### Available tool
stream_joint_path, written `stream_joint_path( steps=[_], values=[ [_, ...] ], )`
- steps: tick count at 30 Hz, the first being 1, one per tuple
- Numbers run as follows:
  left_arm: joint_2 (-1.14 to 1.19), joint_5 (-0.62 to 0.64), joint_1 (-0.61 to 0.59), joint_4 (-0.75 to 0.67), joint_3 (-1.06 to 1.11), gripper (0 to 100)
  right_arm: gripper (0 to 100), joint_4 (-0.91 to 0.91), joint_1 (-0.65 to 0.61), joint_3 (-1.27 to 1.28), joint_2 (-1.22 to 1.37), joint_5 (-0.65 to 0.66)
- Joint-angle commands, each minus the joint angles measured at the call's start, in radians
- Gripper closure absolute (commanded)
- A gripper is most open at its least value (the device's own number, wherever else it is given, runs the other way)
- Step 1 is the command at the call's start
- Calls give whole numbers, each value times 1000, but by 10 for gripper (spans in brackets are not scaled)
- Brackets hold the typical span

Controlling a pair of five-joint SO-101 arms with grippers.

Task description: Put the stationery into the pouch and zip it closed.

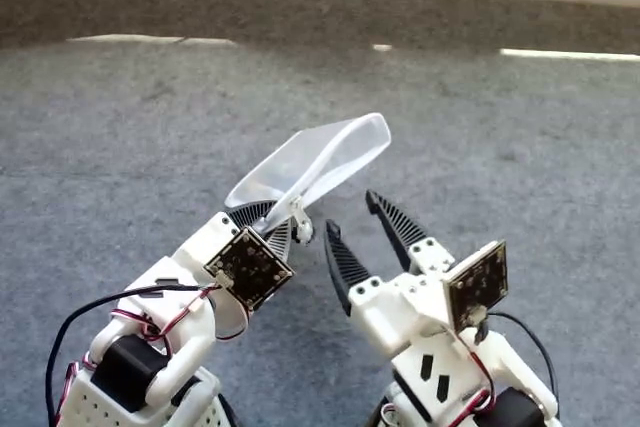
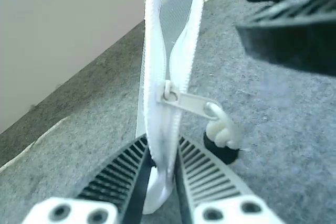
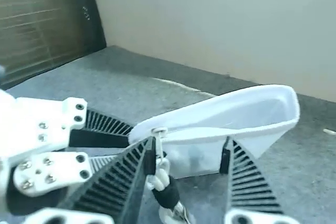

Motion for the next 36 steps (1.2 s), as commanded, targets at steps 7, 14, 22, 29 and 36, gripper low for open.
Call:
stream_joint_path(
  steps=[7,14,22,29,36],
  values=[
    [-1,14,-18,5,-13,995,856,10,-97,-47,16,32],
    [-1,14,-18,5,-13,995,865,-110,-99,51,67,34],
    [-1,14,-18,5,-13,995,868,-131,-91,73,211,29],
    [-1,14,-18,6,-13,995,917,-148,-28,59,308,32],
    [-1,14,-18,6,-13,995,993,-159,41,-5,421,34]
  ],
)
